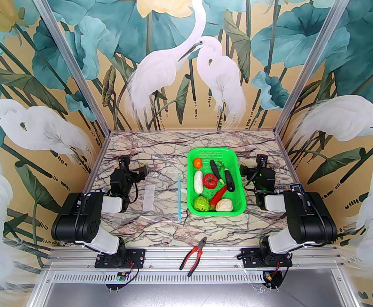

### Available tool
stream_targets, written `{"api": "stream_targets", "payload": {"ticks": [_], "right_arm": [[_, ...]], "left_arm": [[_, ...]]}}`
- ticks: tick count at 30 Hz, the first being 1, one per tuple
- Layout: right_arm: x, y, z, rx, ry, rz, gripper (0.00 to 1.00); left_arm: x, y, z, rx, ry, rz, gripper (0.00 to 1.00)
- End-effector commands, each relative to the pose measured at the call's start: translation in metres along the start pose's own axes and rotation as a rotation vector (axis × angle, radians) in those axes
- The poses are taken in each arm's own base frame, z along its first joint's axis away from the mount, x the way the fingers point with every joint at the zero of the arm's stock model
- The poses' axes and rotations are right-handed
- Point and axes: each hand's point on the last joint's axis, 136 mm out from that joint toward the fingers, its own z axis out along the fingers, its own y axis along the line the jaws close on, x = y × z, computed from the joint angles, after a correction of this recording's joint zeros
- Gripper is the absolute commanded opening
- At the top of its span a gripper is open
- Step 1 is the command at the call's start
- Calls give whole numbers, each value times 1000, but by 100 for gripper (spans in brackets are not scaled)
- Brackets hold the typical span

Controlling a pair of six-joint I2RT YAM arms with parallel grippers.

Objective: Place the food in the zip-top bag and seal the zipper

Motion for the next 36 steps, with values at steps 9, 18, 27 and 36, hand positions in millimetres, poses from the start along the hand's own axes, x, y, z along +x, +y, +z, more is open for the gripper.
{"api": "stream_targets", "payload": {"ticks": [9, 18, 27, 36], "right_arm": [[-5, -2, 1, 11, -11, -4, 99], [-5, -2, 1, 10, -10, -3, 99], [-5, -2, 2, 6, -8, 2, 99], [-18, -12, 2, 31, 18, 43, 95]], "left_arm": [[-5, -1, 2, 14, -3, 1, 100], [-5, -1, 2, 15, -3, 1, 100], [-4, 1, 3, 44, 7, -26, 90], [-54, 9, 3, -34, 97, -70, 65]]}}
